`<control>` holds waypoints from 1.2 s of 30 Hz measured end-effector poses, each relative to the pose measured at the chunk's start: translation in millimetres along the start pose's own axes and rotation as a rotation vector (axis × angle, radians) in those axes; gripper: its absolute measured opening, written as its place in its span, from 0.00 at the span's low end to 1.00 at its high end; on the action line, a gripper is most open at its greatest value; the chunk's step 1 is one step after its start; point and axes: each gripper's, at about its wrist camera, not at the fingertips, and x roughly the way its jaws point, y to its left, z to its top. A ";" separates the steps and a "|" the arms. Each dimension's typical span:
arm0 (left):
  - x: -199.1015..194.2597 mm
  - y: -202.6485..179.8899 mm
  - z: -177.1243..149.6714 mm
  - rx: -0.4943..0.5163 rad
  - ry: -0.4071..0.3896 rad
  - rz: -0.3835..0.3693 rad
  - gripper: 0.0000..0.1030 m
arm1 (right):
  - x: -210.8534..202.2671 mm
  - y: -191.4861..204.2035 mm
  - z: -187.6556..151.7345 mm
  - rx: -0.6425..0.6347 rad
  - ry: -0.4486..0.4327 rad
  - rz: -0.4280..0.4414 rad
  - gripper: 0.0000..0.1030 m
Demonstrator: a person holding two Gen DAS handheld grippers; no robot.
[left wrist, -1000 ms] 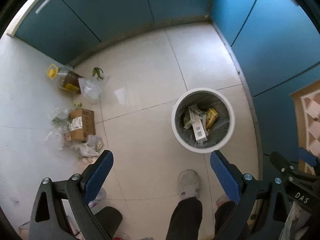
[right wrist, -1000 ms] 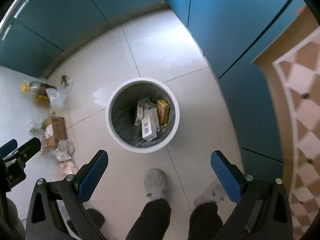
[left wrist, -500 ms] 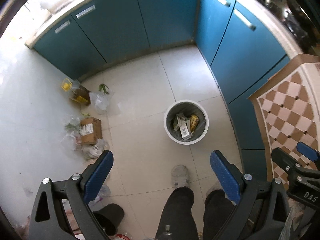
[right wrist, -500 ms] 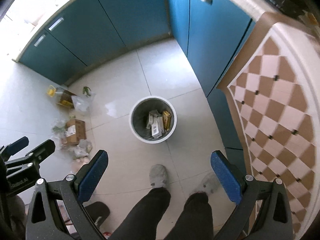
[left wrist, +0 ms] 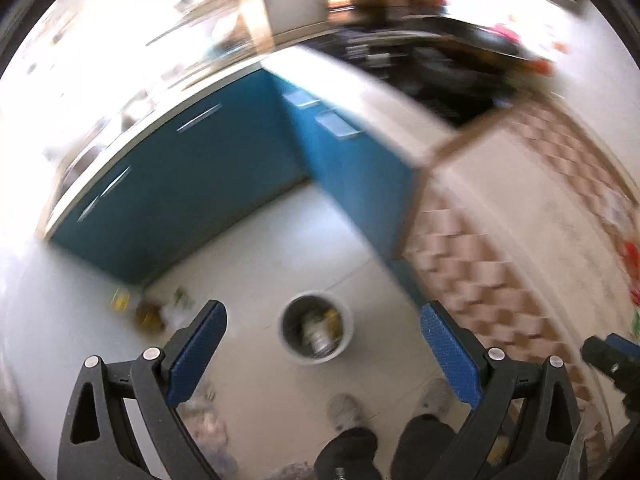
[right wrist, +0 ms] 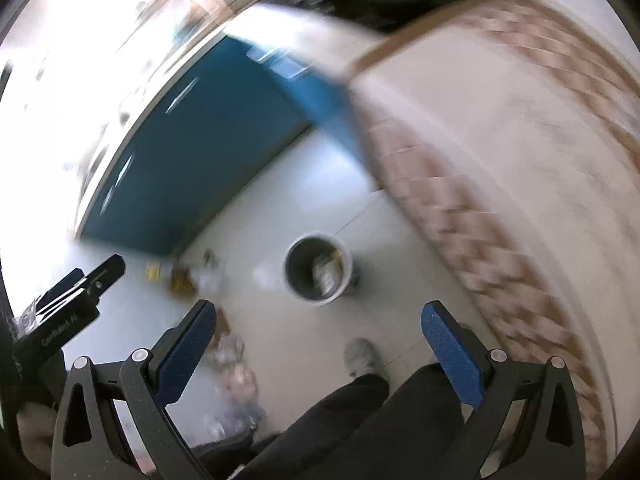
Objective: Collect trash
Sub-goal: 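Swing both tools back from the bin toward the counter, then grasp the red sauce packet with the left tool while the right tool grasps the green medicine sachet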
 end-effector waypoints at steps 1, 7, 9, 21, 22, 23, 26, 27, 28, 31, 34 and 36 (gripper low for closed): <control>-0.4 -28.9 10.9 0.046 -0.004 -0.016 0.99 | -18.9 -28.6 1.5 0.054 -0.033 -0.021 1.00; 5.2 -257.4 51.2 0.347 0.065 -0.229 0.99 | -110.5 -227.1 -32.8 0.437 -0.180 -0.186 1.00; 5.0 -333.7 52.7 0.451 0.092 -0.309 0.99 | -127.0 -281.1 -54.2 0.540 -0.202 -0.239 1.00; 44.6 -605.5 6.0 0.833 0.281 -0.445 0.74 | -156.4 -497.6 -170.4 0.998 -0.253 -0.382 0.94; 49.8 -612.4 3.9 0.847 0.291 -0.438 0.66 | -154.2 -502.7 -174.9 1.006 -0.253 -0.379 0.94; 56.0 -616.3 3.0 0.858 0.302 -0.432 0.38 | -154.0 -505.3 -176.4 1.012 -0.254 -0.375 0.94; 57.8 -611.5 7.5 0.857 0.277 -0.437 0.28 | -151.2 -506.5 -176.5 1.011 -0.249 -0.361 0.94; 58.4 -603.3 11.4 0.841 0.265 -0.423 0.27 | -148.8 -504.4 -173.9 1.005 -0.246 -0.353 0.94; 58.2 -595.3 14.2 0.827 0.252 -0.415 0.27 | -145.4 -499.9 -168.1 0.992 -0.242 -0.342 0.94; 57.6 -557.2 26.2 0.765 0.206 -0.348 0.27 | -136.4 -490.9 -152.0 0.948 -0.234 -0.321 0.94; 59.3 -510.6 32.2 0.702 0.151 -0.236 0.27 | -121.2 -485.2 -129.0 0.921 -0.233 -0.279 0.94; 65.7 -492.0 31.0 0.663 0.147 -0.190 0.27 | -110.3 -480.8 -109.9 0.897 -0.234 -0.262 0.94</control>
